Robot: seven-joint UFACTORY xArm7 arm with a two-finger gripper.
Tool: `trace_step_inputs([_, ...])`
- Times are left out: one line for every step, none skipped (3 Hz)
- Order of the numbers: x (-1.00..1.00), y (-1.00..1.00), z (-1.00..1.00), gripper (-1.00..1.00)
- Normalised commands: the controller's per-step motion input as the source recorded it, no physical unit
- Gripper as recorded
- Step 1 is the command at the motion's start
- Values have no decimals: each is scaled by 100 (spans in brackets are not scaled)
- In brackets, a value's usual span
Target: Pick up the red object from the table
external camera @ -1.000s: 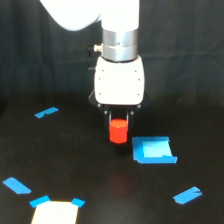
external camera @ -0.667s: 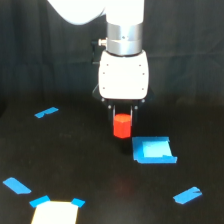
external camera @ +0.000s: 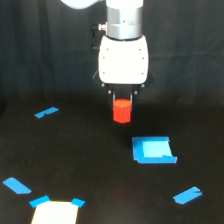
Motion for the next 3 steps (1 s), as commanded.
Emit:
trace_step_inputs([-21,35,100,-100])
trace_step_inputs([-12,12,100,-100])
trace_step_inputs([-17,16,20,-91])
